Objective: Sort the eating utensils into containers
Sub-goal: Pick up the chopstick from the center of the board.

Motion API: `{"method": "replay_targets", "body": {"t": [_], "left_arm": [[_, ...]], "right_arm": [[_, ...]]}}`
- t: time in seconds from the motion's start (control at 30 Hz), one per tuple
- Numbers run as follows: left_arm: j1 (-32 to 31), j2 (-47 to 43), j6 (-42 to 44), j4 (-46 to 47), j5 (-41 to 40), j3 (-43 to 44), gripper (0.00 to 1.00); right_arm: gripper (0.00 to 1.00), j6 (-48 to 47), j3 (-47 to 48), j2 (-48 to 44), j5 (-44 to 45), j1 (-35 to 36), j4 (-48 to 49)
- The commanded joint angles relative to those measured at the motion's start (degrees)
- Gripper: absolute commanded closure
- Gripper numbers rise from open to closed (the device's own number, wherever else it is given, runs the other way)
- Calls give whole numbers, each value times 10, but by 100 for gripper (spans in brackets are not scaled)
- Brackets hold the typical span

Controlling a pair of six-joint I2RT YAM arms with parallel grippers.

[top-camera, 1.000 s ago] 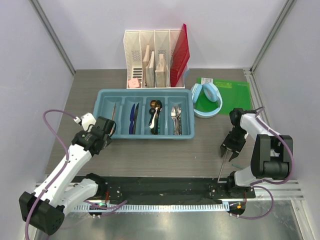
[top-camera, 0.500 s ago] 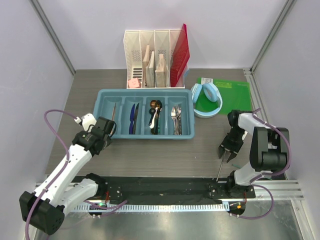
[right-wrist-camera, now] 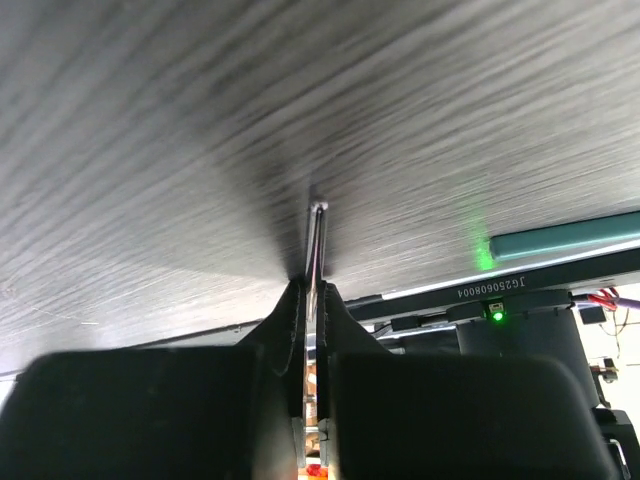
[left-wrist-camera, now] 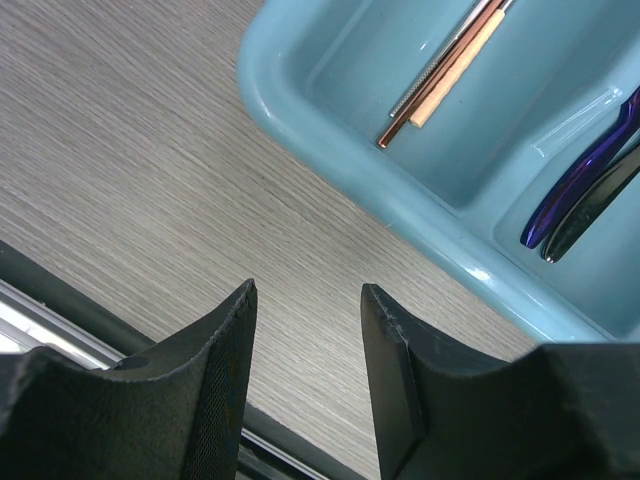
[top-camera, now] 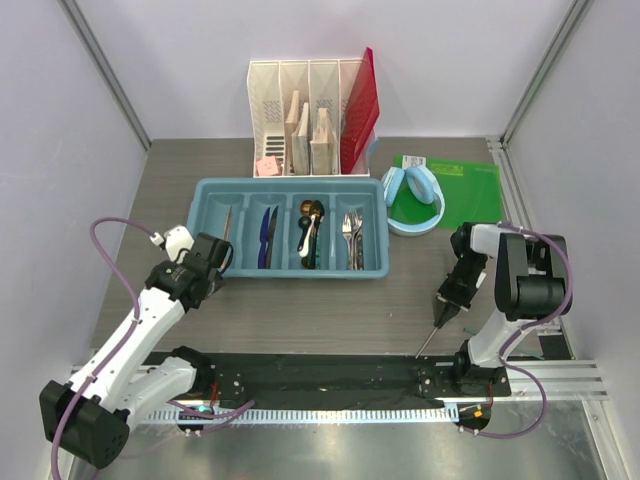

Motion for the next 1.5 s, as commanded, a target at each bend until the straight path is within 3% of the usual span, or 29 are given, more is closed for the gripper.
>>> {"method": "replay_targets", "body": {"t": [0.0,0.2,0.5,0.83,0.87,0.9,0.97,1.27,1.43,1.47], "left_arm": [[3,-8,3,7,-8,6,53],[3,2,0,11,-3,9,53],[3,14,-1,10,-1,16,54],[3,20,-3,8,-5,22,54],[3,21,-2,10,-6,23,54],[3,24,-2,11,-6,24,54],[3,31,0,11,-8,28,54],[3,35,5,14,-12,28,53],[3,38,5,14,-11,29,53],[3,37,6,14,-11,29,53]], "right_arm": [[99,-2,2,15,11,1,54],[99,-2,22,46,-14,1,81],[99,12,159,117,-26,21,94],[99,40,228,158,-58,67,97],[98,39,230,158,-59,69,96],[84,40,231,158,-60,70,95],[77,40,228,154,-60,72,93],[73,40,187,135,-43,77,99],[79,47,178,148,-41,83,107],[90,47,180,150,-40,85,107]]}}
